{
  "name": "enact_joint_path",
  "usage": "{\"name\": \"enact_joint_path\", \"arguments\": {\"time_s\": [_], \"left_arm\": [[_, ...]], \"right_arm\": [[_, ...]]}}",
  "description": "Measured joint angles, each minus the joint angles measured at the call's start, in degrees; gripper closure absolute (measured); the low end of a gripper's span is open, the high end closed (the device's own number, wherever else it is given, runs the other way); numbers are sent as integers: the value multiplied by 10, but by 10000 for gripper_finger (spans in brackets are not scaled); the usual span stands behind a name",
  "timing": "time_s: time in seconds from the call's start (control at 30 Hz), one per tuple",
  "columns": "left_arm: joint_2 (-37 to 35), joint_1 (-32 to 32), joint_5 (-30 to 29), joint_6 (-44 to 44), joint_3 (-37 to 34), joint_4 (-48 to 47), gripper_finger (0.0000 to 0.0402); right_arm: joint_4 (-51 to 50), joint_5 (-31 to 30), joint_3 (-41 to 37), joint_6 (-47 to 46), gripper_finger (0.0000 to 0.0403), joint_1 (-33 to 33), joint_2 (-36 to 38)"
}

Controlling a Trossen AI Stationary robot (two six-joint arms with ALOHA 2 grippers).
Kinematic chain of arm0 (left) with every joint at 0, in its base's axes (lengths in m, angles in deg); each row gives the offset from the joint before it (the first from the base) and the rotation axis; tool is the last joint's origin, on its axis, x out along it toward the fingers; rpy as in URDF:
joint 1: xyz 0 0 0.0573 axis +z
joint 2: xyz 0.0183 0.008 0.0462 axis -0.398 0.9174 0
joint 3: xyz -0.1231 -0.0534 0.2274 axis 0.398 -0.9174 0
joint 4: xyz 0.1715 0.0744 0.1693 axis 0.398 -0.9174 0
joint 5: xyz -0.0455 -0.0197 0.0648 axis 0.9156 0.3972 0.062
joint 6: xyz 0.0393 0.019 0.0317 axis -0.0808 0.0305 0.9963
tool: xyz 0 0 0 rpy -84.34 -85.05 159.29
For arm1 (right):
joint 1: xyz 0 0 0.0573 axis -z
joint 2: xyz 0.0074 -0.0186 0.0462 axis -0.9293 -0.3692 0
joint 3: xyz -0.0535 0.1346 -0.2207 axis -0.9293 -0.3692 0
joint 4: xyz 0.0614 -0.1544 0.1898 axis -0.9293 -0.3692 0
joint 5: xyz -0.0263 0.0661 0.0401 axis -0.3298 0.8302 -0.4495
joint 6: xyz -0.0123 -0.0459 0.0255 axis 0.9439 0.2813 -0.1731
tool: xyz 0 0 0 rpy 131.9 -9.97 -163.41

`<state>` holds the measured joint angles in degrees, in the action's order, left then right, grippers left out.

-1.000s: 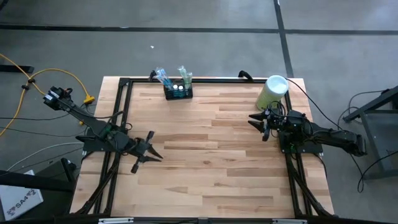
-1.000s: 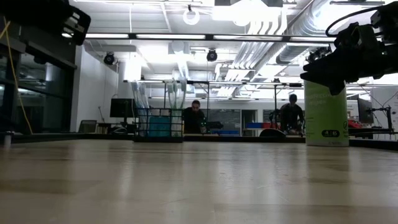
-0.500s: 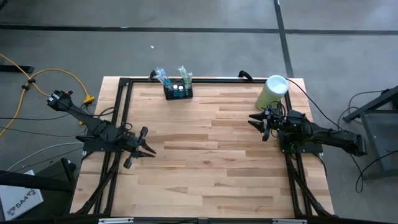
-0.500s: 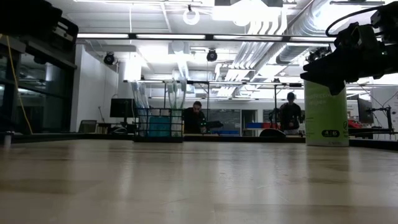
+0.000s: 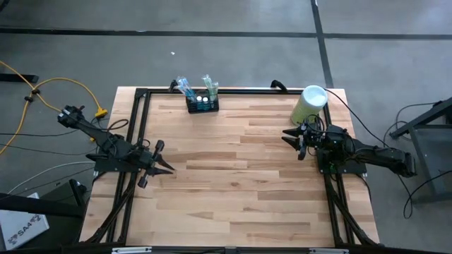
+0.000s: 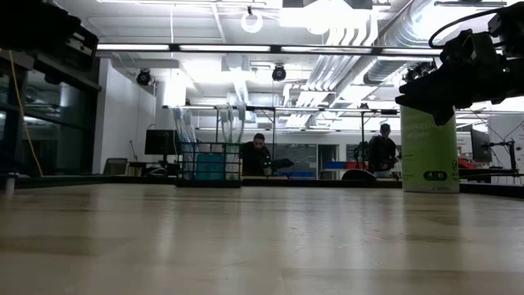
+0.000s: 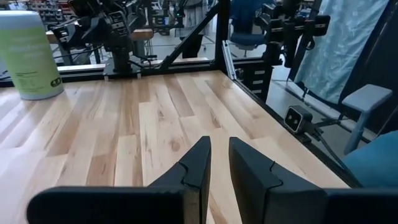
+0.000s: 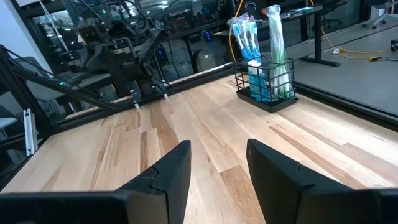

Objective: Pick & Place toothbrushing station
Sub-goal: Return to Home Position

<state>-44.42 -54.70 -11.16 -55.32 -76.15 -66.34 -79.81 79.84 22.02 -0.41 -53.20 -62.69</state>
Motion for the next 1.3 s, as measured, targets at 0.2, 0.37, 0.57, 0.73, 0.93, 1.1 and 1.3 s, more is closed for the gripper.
{"name": "enact_joint_path", "arguments": {"time_s": [0.2,0.37,0.57,0.73,0.93,1.1,1.3], "left_arm": [[-19,0,-5,3,-10,-6,349],[-43,0,-5,6,-30,2,349],[-74,0,-5,23,-73,54,349],[-103,0,-5,38,-106,94,349],[-108,0,-3,39,-109,85,349],[-108,0,-8,42,-110,72,349],[-108,0,-51,39,-110,41,349]], "right_arm": [[0,0,0,0,255,0,0],[0,0,0,0,255,0,0],[0,0,0,0,255,0,0],[0,0,0,0,255,0,0],[0,0,0,0,255,0,0],[0,0,0,0,255,0,0],[0,0,0,0,255,0,0]]}}
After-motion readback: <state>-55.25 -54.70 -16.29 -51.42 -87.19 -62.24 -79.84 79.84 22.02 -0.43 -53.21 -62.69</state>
